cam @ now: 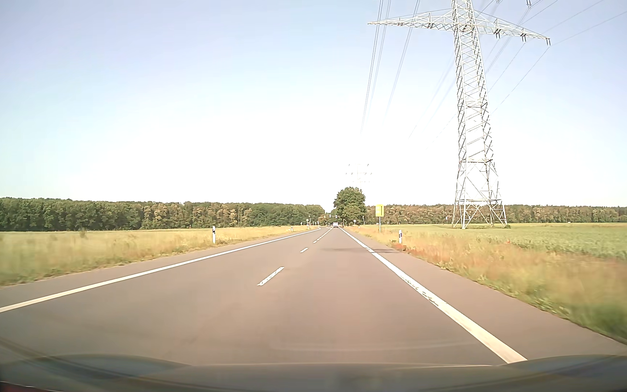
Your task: Follow the waypoints while adhering to traffic rules and regulations
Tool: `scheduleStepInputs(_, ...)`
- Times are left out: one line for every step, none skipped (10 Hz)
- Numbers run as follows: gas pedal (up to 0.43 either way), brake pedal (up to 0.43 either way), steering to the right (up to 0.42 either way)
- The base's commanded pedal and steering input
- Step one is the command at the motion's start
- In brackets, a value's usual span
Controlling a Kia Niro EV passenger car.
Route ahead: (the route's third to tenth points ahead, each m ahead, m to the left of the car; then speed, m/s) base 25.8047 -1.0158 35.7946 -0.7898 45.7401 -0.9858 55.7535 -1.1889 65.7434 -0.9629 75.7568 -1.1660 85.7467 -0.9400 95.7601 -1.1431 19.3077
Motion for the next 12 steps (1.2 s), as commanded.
scheduleStepInputs(0.157, 0.024, 0.0)
scheduleStepInputs(0.157, 0.03, 0.0)
scheduleStepInputs(0.157, 0.03, 0.0)
scheduleStepInputs(0.157, 0.03, 0.0)
scheduleStepInputs(0.157, 0.03, 0.0)
scheduleStepInputs(0.157, 0.03, 0.0)
scheduleStepInputs(0.157, 0.03, 0.0)
scheduleStepInputs(0.157, 0.03, 0.0)
scheduleStepInputs(0.157, 0.03, 0.0)
scheduleStepInputs(0.157, 0.03, 0.001)
scheduleStepInputs(0.157, 0.03, 0.001)
scheduleStepInputs(0.157, 0.03, 0.001)
